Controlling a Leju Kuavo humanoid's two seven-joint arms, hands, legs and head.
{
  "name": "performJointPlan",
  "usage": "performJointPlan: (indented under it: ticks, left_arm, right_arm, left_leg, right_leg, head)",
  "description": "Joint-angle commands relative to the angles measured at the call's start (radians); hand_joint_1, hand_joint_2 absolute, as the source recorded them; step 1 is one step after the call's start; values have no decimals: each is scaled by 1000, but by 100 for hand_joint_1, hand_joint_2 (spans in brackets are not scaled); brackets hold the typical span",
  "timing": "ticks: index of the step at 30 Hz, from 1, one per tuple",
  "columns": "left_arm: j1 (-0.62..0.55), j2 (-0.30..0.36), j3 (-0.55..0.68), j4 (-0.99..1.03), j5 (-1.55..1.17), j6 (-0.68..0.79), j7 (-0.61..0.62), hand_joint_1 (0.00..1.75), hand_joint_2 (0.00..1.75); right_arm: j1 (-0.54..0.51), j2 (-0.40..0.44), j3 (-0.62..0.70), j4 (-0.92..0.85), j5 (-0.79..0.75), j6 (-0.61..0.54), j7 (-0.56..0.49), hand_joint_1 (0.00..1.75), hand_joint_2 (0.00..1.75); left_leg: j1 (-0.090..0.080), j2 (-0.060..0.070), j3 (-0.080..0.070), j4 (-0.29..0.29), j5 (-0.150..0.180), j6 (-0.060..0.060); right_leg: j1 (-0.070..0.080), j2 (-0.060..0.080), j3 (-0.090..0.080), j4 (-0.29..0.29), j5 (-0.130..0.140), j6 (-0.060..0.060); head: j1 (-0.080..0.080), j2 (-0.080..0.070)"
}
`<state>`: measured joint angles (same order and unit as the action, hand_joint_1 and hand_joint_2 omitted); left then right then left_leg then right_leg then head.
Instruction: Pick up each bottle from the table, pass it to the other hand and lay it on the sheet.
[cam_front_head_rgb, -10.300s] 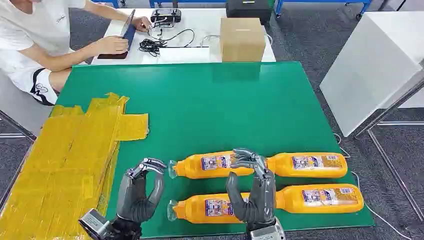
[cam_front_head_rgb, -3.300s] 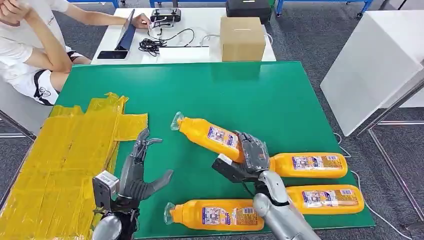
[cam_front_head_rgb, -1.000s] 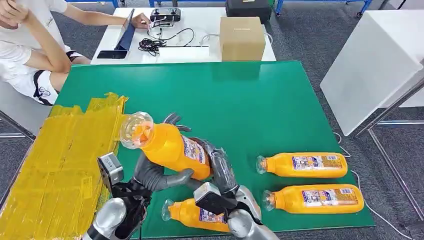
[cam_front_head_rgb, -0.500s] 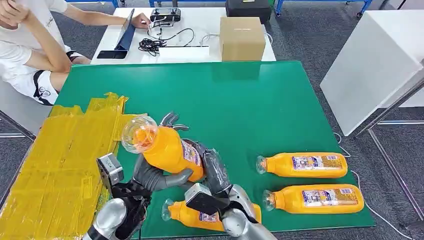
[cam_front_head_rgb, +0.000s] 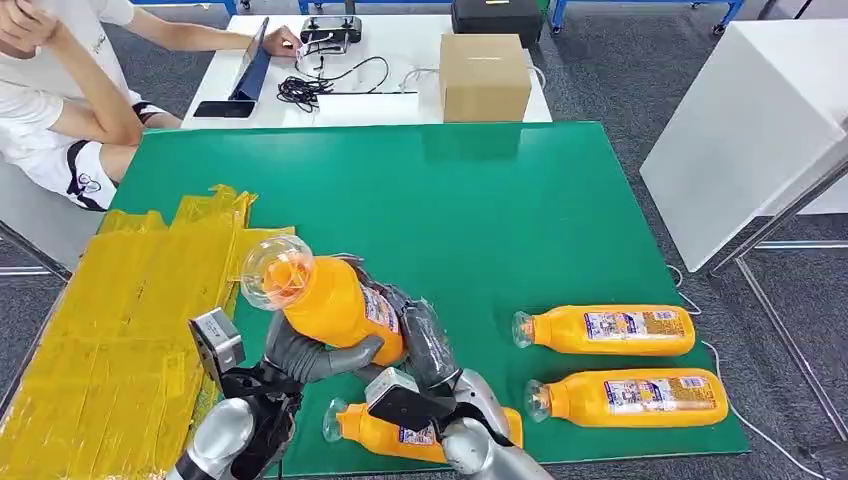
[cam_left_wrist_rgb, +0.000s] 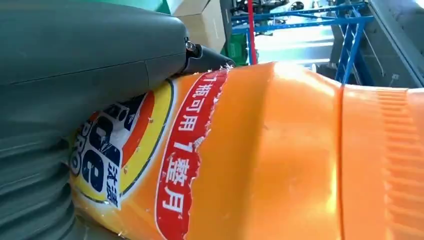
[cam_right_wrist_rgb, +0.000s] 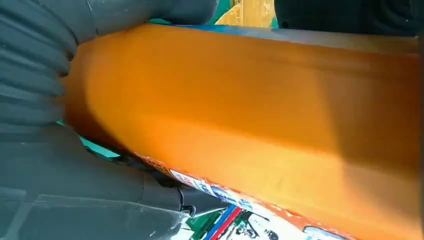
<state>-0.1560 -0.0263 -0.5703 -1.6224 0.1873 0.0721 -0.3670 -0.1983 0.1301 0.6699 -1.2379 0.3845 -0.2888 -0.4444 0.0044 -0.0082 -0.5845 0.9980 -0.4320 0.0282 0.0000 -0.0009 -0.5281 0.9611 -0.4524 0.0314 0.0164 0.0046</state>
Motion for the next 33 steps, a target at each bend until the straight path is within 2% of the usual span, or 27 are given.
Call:
performJointPlan:
  ticks: [1,2,3,9,12,13,17,18,27,28,29,33]
  left_arm:
    - [-42,1,-5,29,-10,35,-13,175,175]
    - [-44,4,3,25,-11,38,-14,175,175]
    - [-46,8,17,17,-18,53,-19,175,175]
    - [-55,20,45,5,-53,92,-33,175,175]
    - [-94,46,100,8,-193,223,-55,175,175]
    - [-104,52,112,11,-211,237,-52,175,175]
    - [-170,80,205,39,-356,329,-32,175,175]
    - [-193,89,230,57,-485,411,-19,175,175]
    - [-199,81,248,58,-490,397,-13,175,175]
    - [-206,90,245,69,-566,437,-4,175,175]
    - [-247,119,242,112,-830,507,103,175,175]
    - [-379,174,270,260,-1317,429,321,175,175]
  right_arm:
    - [18,-41,25,-19,4,-30,-18,84,175]
    - [23,-46,17,-38,3,-37,-18,84,175]
    - [37,-52,3,-76,4,-56,-23,0,175]
    - [56,-70,-16,-146,2,-63,-23,0,175]
    - [83,-94,-46,-252,-7,-84,-40,0,175]
    - [87,-100,-51,-275,-6,-86,-39,0,175]
    - [117,-126,-84,-401,3,-93,-39,0,175]
    - [122,-130,-93,-426,8,-102,-45,0,175]
    - [128,-129,-98,-435,14,-101,-42,0,175]
    - [127,-129,-99,-436,18,-107,-49,0,175]
    - [127,-133,-105,-461,23,-118,-55,0,175]
    - [130,-136,-143,-528,39,-106,-41,0,175]
  left_leg:
    - [0,-2,4,-1,-1,-1]
    - [0,-2,2,-1,0,0]
    - [0,-2,3,-1,-1,-1]
    - [0,0,4,0,-1,-1]
    - [0,-1,3,0,-1,-1]
    - [1,0,6,0,-2,-2]
    - [0,-2,1,2,-1,-1]
    - [0,-1,1,1,-1,-1]
    - [1,1,3,0,-1,-1]
    - [0,0,2,0,-1,-1]
    - [0,0,3,0,-1,-1]
    - [1,-2,1,2,0,-2]
  right_leg:
    - [0,-2,5,-2,-1,0]
    - [0,-2,3,-1,-1,0]
    - [0,-2,4,-1,-1,0]
    - [0,-1,5,-1,-2,0]
    - [0,-2,4,0,-1,0]
    - [1,-2,7,0,-2,0]
    - [0,-2,2,2,-2,0]
    - [0,-2,2,1,-1,0]
    - [1,0,4,-1,-1,0]
    - [0,-1,3,-1,-1,0]
    - [0,-1,4,-1,-1,0]
    - [1,-3,2,2,-1,0]
  head:
    - [0,0]
    - [0,0]
    - [0,0]
    - [0,0]
    - [0,0]
    - [0,0]
    - [0,0]
    - [0,0]
    - [0,0]
    - [0,0]
    - [0,0]
    - [0,0]
